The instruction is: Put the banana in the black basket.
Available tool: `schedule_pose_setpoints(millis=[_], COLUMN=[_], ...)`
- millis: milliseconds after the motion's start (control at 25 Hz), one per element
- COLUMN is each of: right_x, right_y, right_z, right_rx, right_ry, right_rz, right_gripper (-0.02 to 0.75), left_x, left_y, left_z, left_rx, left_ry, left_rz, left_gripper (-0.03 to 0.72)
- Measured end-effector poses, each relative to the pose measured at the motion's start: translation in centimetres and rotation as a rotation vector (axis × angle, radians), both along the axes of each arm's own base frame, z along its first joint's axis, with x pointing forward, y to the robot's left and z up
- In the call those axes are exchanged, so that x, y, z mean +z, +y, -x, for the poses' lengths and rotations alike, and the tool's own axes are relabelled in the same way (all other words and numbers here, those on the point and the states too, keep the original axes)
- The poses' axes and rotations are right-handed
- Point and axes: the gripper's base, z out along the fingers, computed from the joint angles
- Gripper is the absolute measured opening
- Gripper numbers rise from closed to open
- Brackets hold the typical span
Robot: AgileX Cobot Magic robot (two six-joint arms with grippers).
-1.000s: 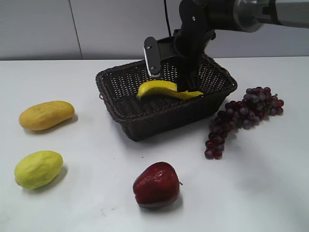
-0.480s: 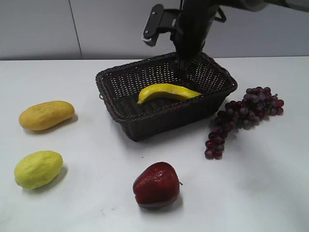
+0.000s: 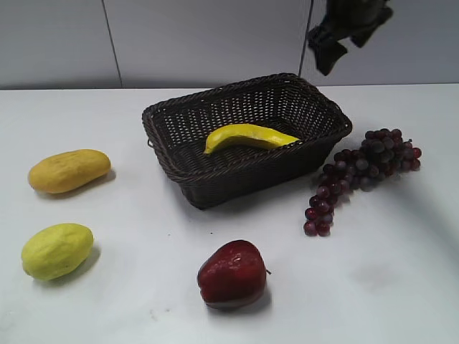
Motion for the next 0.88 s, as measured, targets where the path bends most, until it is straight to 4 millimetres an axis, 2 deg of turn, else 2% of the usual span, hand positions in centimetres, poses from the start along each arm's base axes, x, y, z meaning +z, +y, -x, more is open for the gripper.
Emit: schedule_pose_setpoints(millis=[200,360,480,600,880], right_x=[-0.1,-1.0,-2.4,-3.4,-3.2], right_y=[-7.3,-11.2,-12.9,-13.8,-14.3], right_z=[-1.9,-2.0,-1.0,1.0,7.2], right_rx=[-0.330,-0.454,-0.497,-0.520,-0.533], right_ry=[0.016,0.062,0.128,0.199,0.310], right_rz=[-0.119,-0.169,-0.152,-0.121,-0.094], right_gripper=[0.633,0.594,0.585,0.584,0.584], left_x=[0.0,0.0,0.0,0.0,0.0], left_y=[0.0,0.0,0.0,0.0,0.0], left_z=[0.0,0.0,0.0,0.0,0.0], left_rx=[0.000,0.000,0.000,0.000,0.000], left_ry=[0.000,0.000,0.000,0.000,0.000], left_rz=[0.000,0.000,0.000,0.000,0.000], left_gripper=[0.232,0.232,0.232,0.232,0.232])
